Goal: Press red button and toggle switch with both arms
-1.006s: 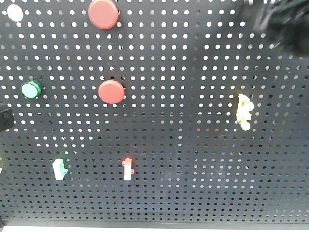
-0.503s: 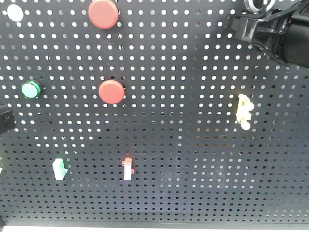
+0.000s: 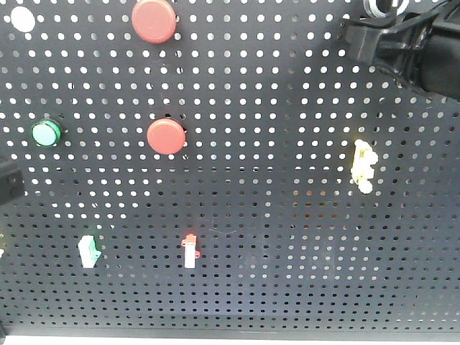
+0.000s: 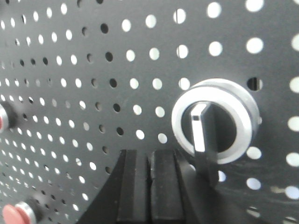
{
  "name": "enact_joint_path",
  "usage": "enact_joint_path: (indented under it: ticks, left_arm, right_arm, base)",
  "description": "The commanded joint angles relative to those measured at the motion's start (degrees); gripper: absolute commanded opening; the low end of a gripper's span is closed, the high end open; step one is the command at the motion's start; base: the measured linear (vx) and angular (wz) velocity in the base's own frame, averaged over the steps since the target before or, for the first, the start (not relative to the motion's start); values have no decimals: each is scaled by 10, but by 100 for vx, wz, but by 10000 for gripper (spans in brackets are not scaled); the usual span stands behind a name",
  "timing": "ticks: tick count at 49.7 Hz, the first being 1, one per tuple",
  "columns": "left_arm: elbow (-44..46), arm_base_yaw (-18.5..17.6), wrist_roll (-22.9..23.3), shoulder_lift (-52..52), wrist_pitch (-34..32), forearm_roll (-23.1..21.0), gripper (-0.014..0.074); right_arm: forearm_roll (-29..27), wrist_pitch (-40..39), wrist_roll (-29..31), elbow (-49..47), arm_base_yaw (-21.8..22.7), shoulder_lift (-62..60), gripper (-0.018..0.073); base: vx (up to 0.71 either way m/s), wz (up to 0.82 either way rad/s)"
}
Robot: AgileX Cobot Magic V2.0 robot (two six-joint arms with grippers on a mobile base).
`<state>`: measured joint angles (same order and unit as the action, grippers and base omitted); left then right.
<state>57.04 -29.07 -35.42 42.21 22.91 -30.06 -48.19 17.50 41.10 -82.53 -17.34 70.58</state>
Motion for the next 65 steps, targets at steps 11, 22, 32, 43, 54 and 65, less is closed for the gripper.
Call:
enact_joint_path:
  ticks: [11,22,32,43,54,65]
  left_arm:
    - [16,-1,3,-1,-31,-6,2]
    - [16,-1,3,-1,-31,-6,2]
    - [16,-1,3,-1,-30,-6,2]
    - [12,-1,5,-1,-8,-6,2]
    - [-46,-1,9,-34,-6,-7,2]
    - [-181,-1,39,-148,-17,-6,2]
  right_arm:
    - [49,-41,-40,-19,74,-17,-3]
    - [49,39,-30,-19,124,-47,-3]
    - [51,123,-26,-17,124,-93,-3]
    - [128,192,-48,-17,124,-153,-3]
    - [252,192,-120,58,124,-250,-3]
    - [298,87,-139,318,124,-451,-3]
  base:
    - [0,0]
    - [0,0]
    - [0,0]
    - [0,0]
    - [0,0]
    - [0,0]
